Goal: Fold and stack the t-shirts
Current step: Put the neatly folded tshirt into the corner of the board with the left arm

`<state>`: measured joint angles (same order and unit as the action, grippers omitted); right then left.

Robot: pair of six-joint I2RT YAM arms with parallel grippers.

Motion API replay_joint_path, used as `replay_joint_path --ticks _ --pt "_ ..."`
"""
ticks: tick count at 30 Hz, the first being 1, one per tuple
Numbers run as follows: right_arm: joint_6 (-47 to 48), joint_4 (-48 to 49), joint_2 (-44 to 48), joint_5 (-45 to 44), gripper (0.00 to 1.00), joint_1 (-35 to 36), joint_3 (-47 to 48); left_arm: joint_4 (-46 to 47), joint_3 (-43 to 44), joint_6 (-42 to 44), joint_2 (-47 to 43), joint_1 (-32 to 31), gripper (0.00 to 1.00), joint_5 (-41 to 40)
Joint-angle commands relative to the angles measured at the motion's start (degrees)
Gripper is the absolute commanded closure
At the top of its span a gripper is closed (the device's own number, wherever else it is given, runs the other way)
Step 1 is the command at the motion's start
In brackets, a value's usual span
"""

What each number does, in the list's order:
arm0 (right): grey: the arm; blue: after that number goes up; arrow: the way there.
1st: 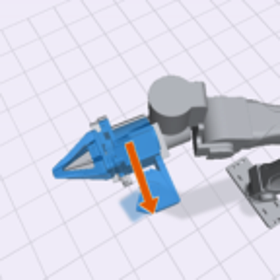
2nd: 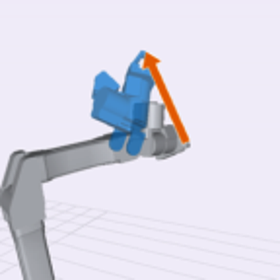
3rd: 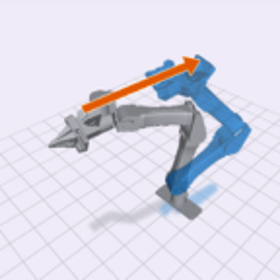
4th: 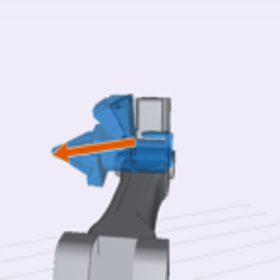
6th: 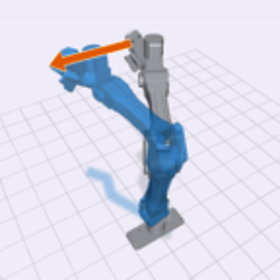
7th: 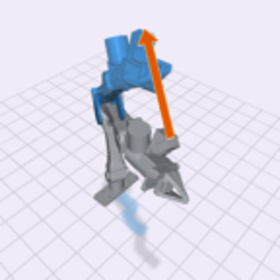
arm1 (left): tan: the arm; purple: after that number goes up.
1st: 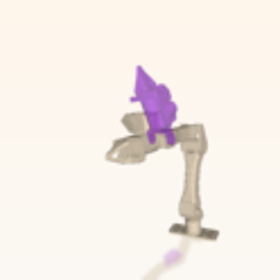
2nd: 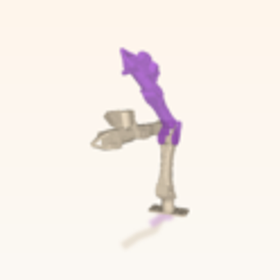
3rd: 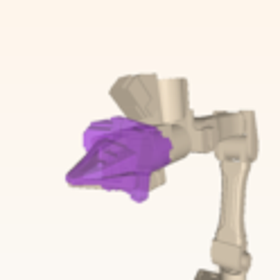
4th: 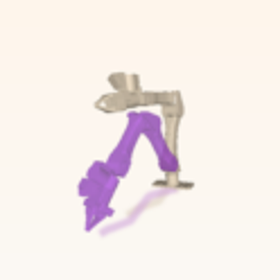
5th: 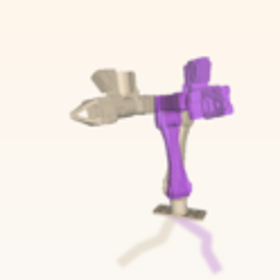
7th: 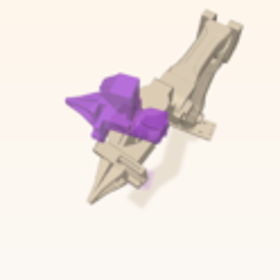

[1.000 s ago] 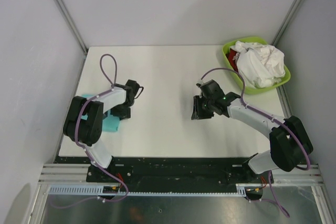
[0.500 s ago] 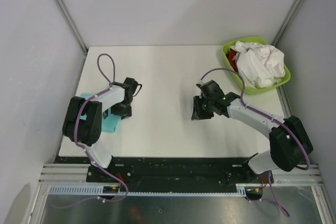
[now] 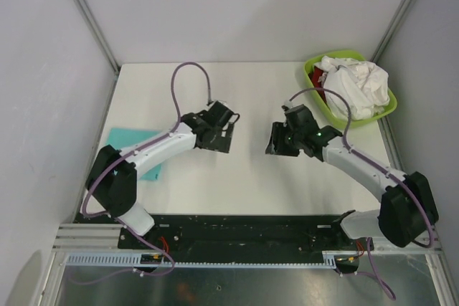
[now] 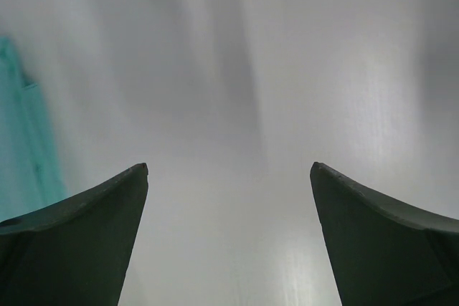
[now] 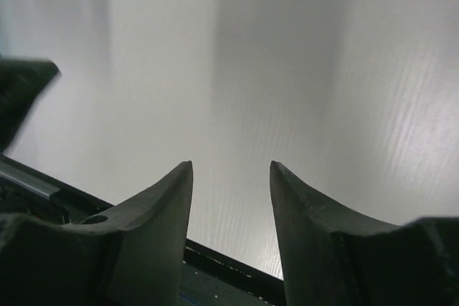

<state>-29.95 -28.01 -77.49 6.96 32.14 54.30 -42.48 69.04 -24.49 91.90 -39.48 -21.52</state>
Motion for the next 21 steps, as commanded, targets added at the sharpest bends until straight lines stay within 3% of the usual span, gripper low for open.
replay_joint_path --ticks 1,7,21 --pt "-2.7 1.2 6.3 -3.4 0.44 -2.6 0.3 6.8 2.3 -0.7 -4.3 -6.2 0.00 6.0" --pt "-5.4 0.8 12.5 -8.6 0.34 -3.8 0.3 11.5 2.3 -1.1 -7.1 -10.2 0.01 9.8" --pt "-5.0 -0.8 15.8 -12.0 0.28 -3.6 0.3 16.4 -0.8 -0.1 -12.6 -10.0 0.00 8.6"
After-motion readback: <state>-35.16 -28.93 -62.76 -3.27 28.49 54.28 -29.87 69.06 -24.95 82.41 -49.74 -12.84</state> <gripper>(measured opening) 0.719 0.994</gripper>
